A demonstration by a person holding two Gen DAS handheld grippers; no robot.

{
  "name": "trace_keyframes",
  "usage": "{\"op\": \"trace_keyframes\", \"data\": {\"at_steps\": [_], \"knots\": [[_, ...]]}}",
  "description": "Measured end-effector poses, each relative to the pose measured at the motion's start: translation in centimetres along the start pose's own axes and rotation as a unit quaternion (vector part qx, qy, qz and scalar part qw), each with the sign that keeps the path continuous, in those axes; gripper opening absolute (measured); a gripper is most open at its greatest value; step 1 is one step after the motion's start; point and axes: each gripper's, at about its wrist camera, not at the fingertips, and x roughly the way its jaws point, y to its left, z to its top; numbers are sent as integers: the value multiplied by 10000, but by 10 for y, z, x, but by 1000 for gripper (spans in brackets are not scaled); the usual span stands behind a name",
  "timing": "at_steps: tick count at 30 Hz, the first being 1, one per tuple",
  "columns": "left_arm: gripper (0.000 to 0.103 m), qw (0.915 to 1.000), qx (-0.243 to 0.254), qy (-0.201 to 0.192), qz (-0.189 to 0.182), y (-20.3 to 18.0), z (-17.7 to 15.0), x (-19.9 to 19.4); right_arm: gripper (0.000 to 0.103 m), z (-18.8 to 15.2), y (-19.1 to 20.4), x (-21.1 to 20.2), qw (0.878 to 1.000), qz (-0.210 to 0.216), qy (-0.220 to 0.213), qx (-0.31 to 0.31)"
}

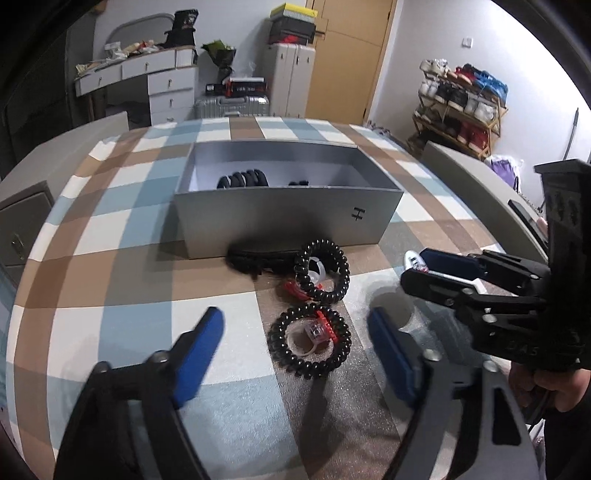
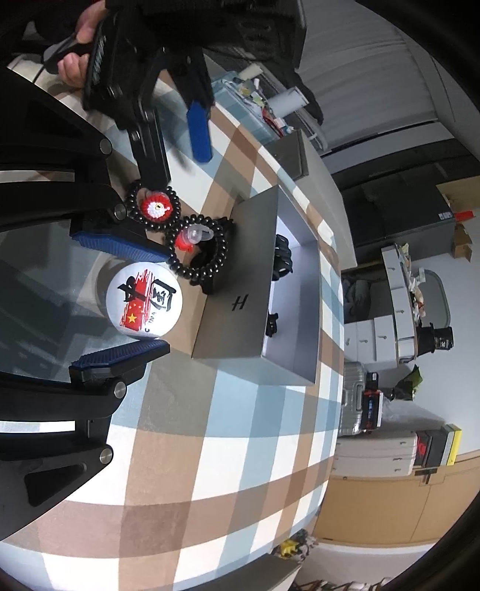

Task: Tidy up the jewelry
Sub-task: 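Grasp the black bead bracelet with red charm with the left tool while the right tool holds the badge, then carry the badge and bracelet over the grey box and lower them in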

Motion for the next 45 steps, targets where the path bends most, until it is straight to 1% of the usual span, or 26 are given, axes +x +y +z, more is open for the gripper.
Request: {"op": "trace_keyframes", "data": {"at_steps": [2,3,8,9,10,11,14,15,16,19,24,28,31,39,43,45], "knots": [[61,9999,-61,77,-78,2,0,3,42,0,-4,-2,9999,61,-24,95],[59,9998,-82,126,-131,2,0,4,42,0,-6,-1,9999,82,-16,128],[40,9995,44,231,-229,-4,-2,5,42,-1,-13,-2,9995,173,-11,263],[37,9993,73,266,-235,-5,-2,6,42,-1,-14,-2,9994,185,-14,282],[32,9992,92,298,-256,-6,-2,7,42,-1,-14,-2,9993,206,-19,298],[30,9991,99,316,-267,-6,-2,8,42,-1,-14,-2,9993,209,-18,303],[27,9991,159,303,-238,-8,-2,7,42,-1,-15,-2,9992,227,-18,318],[24,9991,181,323,-222,-9,-2,7,42,0,-15,-2,9992,232,-25,325],[16,9987,213,386,-248,-10,-2,8,42,0,-15,-3,9992,243,-31,326],[13,9987,301,383,-174,-12,-3,8,42,0,-15,-4,9992,251,-57,316],[13,9985,389,384,-17,-16,-3,8,42,0,-14,-5,9992,254,-62,300],[12,9986,354,395,-14,-15,-2,7,42,1,-14,-8,9992,247,-113,308],[12,9988,371,331,-11,-16,-1,4,42,2,-13,-10,9992,241,-131,306],[12,9994,306,-5,-150,-14,10,-15,42,6,-8,-14,9990,270,-192,298],[12,9993,308,-188,-111,-12,14,-26,42,11,-4,-19,9990,271,-252,254],[12,9990,330,-295,-76,-11,17,-33,42,15,-2,-22,9988,342,-272,199]]}}
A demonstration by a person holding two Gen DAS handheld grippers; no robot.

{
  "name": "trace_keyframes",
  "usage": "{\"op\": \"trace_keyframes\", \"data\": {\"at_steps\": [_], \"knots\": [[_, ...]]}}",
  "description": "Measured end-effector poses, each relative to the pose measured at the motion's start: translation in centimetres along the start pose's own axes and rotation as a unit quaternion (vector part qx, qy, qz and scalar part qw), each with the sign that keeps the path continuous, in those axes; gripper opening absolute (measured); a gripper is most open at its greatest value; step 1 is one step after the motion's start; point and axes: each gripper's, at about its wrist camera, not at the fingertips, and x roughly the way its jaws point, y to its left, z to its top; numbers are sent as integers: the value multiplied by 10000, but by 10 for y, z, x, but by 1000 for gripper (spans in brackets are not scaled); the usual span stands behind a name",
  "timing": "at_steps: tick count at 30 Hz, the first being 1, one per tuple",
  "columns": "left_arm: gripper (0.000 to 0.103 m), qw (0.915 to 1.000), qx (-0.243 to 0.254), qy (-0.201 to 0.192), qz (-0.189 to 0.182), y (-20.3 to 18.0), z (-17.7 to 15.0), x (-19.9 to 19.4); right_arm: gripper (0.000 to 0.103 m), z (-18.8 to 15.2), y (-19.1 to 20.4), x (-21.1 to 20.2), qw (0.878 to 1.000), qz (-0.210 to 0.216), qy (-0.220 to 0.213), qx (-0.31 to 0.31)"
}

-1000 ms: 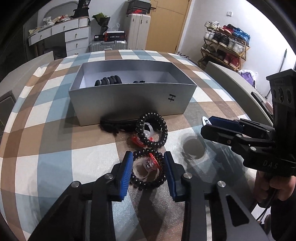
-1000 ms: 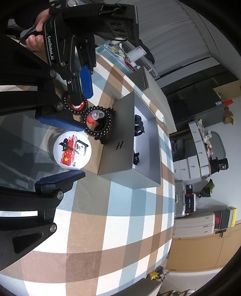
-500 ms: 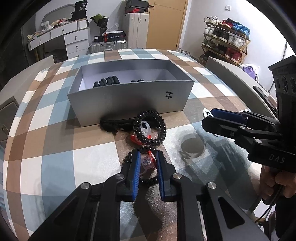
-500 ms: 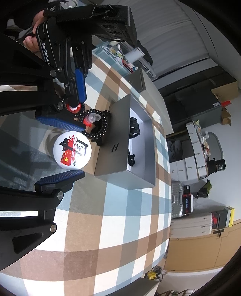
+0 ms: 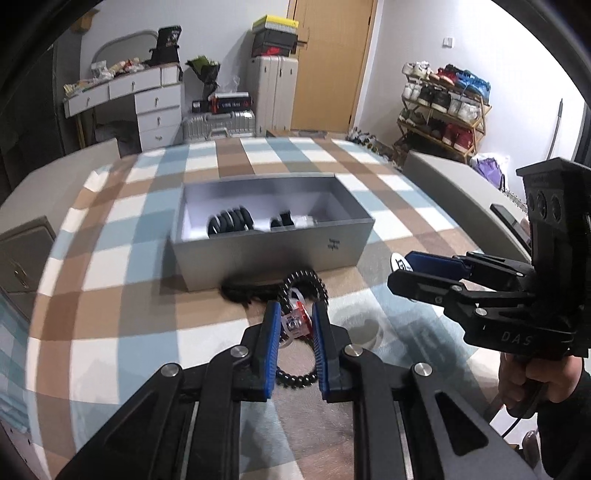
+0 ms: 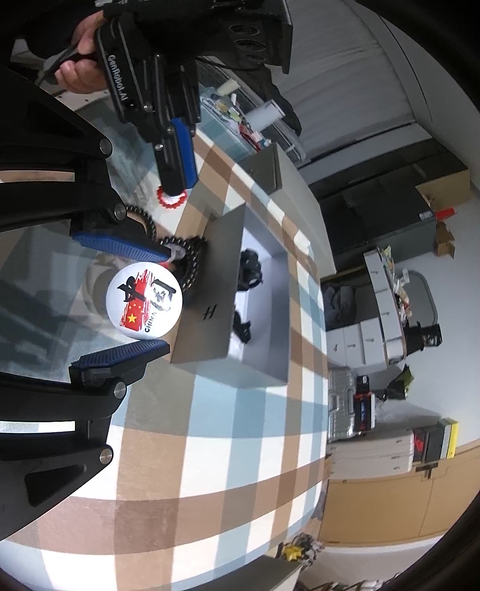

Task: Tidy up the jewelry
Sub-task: 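Carry the badge and bracelet over the grey box and lower them in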

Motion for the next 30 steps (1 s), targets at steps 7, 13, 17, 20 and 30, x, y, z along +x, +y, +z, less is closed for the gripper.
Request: {"op": "trace_keyframes", "data": {"at_steps": [7,13,17,20,30], "knots": [[12,9993,107,-370,28,7,21,-13,42,32,7,-8,9994,180,-221,-195],[12,9985,74,-520,150,17,47,0,42,62,9,-3,9984,189,-406,-335],[12,9981,27,-605,104,23,60,11,42,76,8,8,9979,100,-414,-491],[12,9981,-18,-617,-30,25,66,22,42,84,4,15,9974,30,-420,-588],[12,9988,-118,-338,-340,27,79,56,42,99,-19,49,9985,-5,-226,-492]]}}
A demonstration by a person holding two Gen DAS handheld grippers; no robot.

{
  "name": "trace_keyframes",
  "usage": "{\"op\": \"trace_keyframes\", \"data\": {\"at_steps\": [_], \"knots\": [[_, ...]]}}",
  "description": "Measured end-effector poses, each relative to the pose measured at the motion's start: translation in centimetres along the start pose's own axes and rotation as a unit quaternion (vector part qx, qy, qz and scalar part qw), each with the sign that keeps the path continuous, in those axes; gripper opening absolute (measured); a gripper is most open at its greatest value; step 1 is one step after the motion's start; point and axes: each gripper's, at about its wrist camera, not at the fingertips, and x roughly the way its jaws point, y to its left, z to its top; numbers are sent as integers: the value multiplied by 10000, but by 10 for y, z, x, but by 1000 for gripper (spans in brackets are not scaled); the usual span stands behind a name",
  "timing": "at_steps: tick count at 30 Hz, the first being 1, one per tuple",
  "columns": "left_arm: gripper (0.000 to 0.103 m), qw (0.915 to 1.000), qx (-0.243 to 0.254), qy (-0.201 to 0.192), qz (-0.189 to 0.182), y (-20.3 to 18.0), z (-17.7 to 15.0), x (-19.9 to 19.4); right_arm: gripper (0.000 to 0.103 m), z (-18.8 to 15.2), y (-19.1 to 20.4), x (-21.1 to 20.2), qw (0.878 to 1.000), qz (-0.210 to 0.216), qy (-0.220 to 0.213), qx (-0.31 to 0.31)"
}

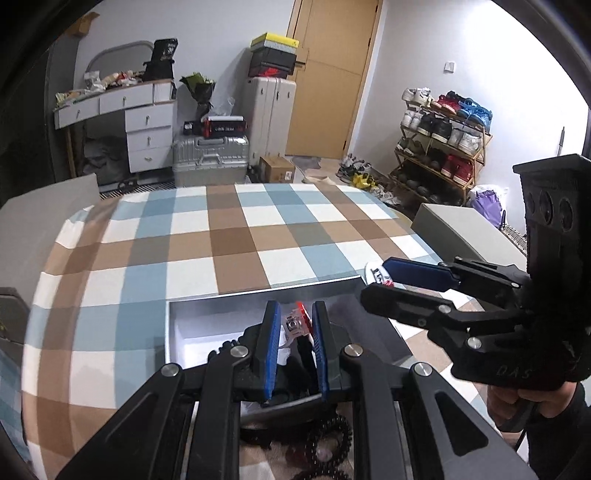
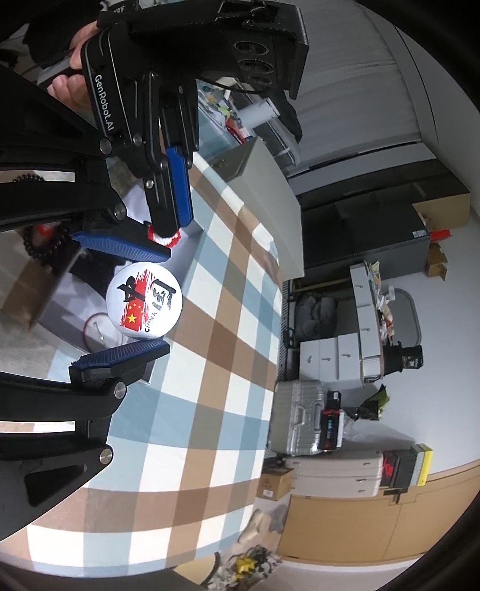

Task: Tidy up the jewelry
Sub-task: 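Carry the badge and bracelet over the grey box and lower them in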

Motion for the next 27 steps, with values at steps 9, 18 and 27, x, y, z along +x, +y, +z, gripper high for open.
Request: {"op": "trace_keyframes", "data": {"at_steps": [9,18,27], "knots": [[12,9998,4,176,-99,-1,2,16,42,-7,-11,24,9996,-50,263,17],[12,9991,-67,392,-161,-1,2,31,43,-12,-13,35,9989,-245,380,-131],[15,9988,-163,425,-163,3,3,33,49,-12,-13,36,9990,-215,349,-149]]}}
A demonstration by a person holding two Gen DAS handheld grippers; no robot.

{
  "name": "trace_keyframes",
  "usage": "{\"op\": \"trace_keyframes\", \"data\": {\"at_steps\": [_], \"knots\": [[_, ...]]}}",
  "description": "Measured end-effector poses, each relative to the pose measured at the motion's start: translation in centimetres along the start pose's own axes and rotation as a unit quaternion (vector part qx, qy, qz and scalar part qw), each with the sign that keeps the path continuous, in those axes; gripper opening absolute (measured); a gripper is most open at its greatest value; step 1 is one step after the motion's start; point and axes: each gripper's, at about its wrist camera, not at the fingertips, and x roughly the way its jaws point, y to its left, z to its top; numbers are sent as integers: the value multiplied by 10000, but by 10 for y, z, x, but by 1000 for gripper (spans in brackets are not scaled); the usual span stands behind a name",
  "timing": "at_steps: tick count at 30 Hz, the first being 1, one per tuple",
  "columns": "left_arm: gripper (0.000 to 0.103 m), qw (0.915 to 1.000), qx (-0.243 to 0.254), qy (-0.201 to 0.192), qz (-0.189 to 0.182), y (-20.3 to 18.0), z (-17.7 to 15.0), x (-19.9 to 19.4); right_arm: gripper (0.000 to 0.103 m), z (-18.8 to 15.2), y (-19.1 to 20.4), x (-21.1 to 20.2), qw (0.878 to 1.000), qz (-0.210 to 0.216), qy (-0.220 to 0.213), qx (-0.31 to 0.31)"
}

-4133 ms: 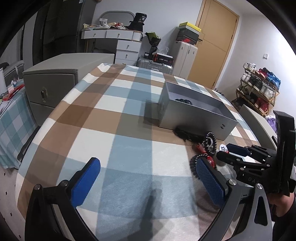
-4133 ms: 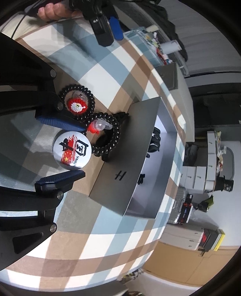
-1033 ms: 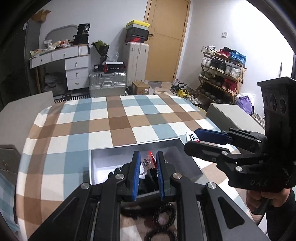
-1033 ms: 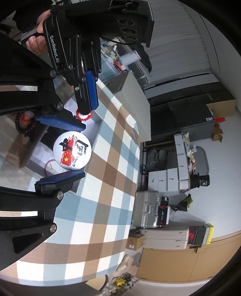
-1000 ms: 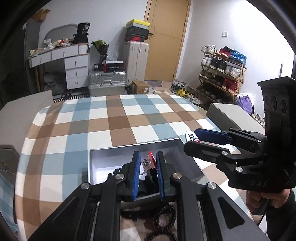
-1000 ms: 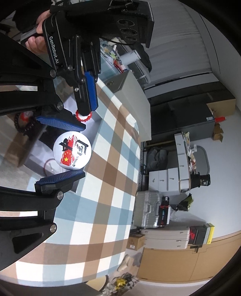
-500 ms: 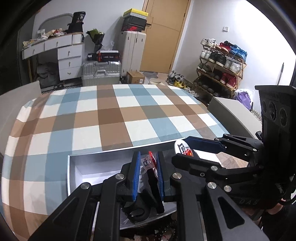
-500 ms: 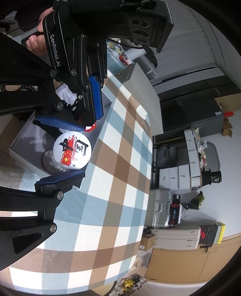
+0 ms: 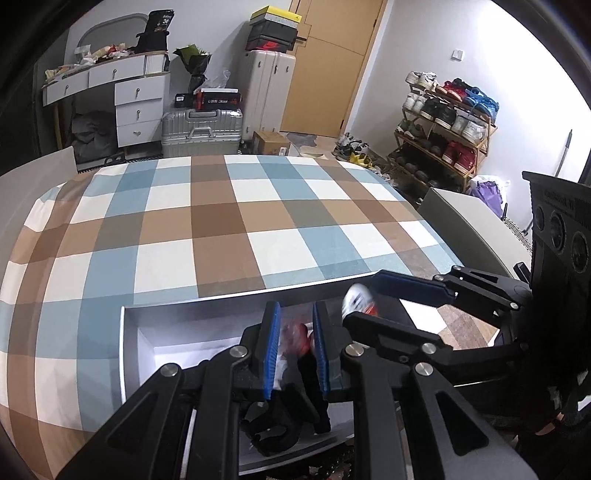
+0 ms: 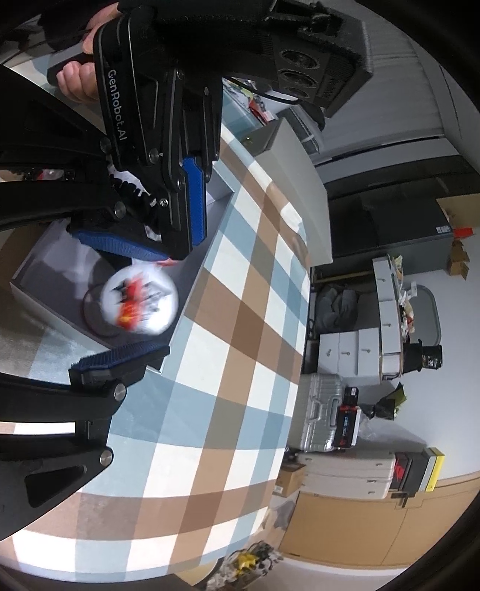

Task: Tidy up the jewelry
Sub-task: 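Carry the badge and bracelet over the grey box and lower them in, then open both tools and withdraw them from the grey box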

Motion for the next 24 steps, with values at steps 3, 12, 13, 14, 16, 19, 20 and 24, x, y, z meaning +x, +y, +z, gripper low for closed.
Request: {"op": "trace_keyframes", "data": {"at_steps": [3,12,13,14,16,19,20,24], "knots": [[26,10000,3,-49,8,0,-1,-6,62,0,0,-6,9999,32,-124,37],[34,9997,26,-233,122,-4,-3,-25,63,-3,-2,-34,9991,-126,-327,229],[34,9996,29,-246,128,-5,-4,-27,63,-3,-1,-38,9990,-126,-354,227],[34,9996,35,-257,138,-6,-4,-29,63,-3,1,-41,9989,-128,-384,225],[34,9995,58,-282,147,-8,-4,-33,68,-3,4,-50,9985,-157,-477,203],[35,9990,111,-368,218,-12,-5,-41,82,-3,11,-60,9976,-234,-626,172],[35,9988,132,-404,249,-13,-5,-43,83,-3,13,-63,9973,-249,-675,172],[51,9980,75,-535,343,-14,-9,-54,89,-6,19,-78,9957,-188,-865,255]]}}
